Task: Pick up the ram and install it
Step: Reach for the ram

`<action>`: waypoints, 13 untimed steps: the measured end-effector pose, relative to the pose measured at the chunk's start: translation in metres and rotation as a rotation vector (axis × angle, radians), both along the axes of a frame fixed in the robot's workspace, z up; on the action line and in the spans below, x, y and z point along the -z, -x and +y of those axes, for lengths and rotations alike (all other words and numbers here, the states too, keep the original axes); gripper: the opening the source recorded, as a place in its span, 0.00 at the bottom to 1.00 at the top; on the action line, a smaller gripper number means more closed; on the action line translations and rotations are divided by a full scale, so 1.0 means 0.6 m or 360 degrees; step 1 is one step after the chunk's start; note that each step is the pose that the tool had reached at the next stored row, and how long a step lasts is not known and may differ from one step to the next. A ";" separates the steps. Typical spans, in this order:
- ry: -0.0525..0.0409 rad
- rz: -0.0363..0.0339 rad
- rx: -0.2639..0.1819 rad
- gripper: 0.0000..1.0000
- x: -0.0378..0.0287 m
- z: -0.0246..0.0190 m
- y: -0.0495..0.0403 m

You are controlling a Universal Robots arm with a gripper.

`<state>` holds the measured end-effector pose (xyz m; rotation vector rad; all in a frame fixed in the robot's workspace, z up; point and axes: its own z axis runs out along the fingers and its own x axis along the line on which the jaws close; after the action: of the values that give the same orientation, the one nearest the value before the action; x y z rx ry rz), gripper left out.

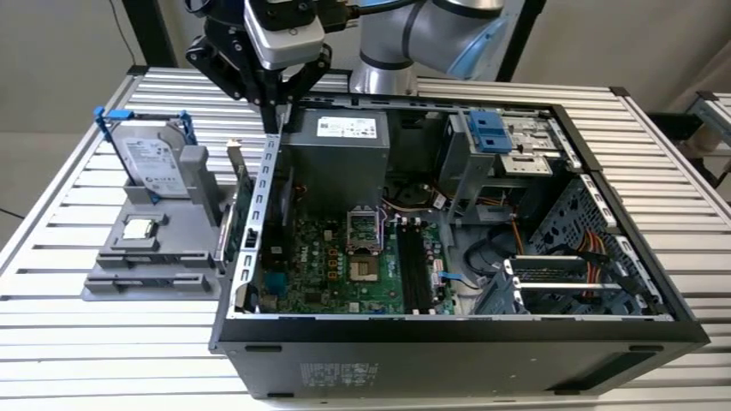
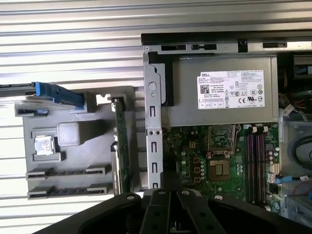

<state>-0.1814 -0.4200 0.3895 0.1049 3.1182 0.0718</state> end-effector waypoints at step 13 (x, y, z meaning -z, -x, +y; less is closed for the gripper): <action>0.0002 0.0000 -0.0002 0.00 0.001 -0.0045 0.036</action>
<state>-0.2032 -0.4227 0.3890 0.1031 3.1184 0.0693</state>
